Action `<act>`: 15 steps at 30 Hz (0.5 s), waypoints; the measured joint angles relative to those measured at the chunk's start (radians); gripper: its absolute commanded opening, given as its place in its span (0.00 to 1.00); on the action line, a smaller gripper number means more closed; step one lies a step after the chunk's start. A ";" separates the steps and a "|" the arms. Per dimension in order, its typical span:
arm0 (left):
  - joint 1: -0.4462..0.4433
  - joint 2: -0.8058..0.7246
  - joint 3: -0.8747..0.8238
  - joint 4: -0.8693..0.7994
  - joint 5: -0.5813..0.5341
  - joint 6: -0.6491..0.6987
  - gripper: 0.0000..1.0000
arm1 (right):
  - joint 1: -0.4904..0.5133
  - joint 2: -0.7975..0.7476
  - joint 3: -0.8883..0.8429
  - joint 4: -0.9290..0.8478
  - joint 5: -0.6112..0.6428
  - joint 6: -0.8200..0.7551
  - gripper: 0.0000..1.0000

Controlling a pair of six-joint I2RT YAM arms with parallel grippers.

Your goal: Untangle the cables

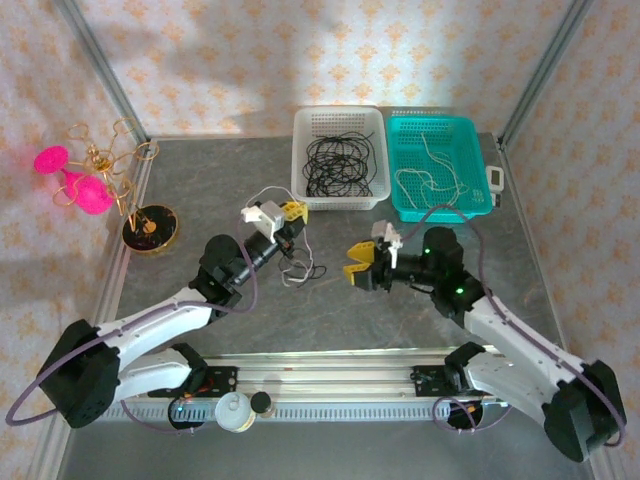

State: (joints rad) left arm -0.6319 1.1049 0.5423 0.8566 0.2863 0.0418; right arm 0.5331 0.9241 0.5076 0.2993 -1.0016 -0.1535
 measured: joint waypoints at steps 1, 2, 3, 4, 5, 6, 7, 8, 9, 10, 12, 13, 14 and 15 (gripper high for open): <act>-0.004 -0.010 0.022 -0.027 0.022 -0.013 0.00 | 0.006 0.035 -0.014 0.072 0.008 -0.011 0.52; -0.006 -0.019 0.041 -0.049 0.040 -0.023 0.00 | 0.008 0.069 -0.023 0.141 0.015 -0.017 0.53; -0.009 -0.031 0.061 -0.068 0.056 -0.035 0.00 | 0.008 0.107 -0.031 0.215 0.019 -0.019 0.53; -0.010 -0.043 0.081 -0.089 0.073 -0.047 0.00 | 0.008 0.147 -0.036 0.292 0.022 -0.014 0.53; -0.010 -0.054 0.096 -0.103 0.083 -0.057 0.00 | 0.010 0.182 -0.037 0.355 0.022 -0.003 0.53; -0.010 -0.065 0.113 -0.114 0.096 -0.068 0.00 | 0.015 0.229 -0.036 0.435 0.021 0.007 0.53; -0.010 -0.076 0.130 -0.123 0.104 -0.078 0.00 | 0.026 0.274 -0.034 0.504 0.019 0.019 0.53; -0.010 -0.083 0.143 -0.129 0.111 -0.085 0.00 | 0.039 0.313 -0.030 0.555 0.016 0.029 0.51; -0.010 -0.090 0.154 -0.134 0.118 -0.093 0.00 | 0.058 0.356 -0.019 0.598 0.009 0.036 0.49; -0.013 -0.098 0.167 -0.137 0.124 -0.100 0.00 | 0.078 0.401 -0.003 0.632 -0.004 0.042 0.47; -0.016 -0.102 0.190 -0.147 0.131 -0.108 0.00 | 0.110 0.464 0.031 0.670 -0.031 0.044 0.44; -0.018 -0.102 0.208 -0.159 0.137 -0.113 0.00 | 0.122 0.488 0.045 0.679 -0.047 0.039 0.44; -0.019 -0.102 0.222 -0.172 0.139 -0.114 0.00 | 0.127 0.499 0.052 0.684 -0.056 0.029 0.44; -0.021 -0.102 0.239 -0.188 0.145 -0.117 0.00 | 0.128 0.505 0.055 0.685 -0.064 0.016 0.44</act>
State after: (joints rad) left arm -0.6529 1.0031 0.7815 0.6685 0.4313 -0.0750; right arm 0.6609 1.4296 0.5621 0.9844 -1.0660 -0.1379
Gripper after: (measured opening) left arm 0.041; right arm 0.442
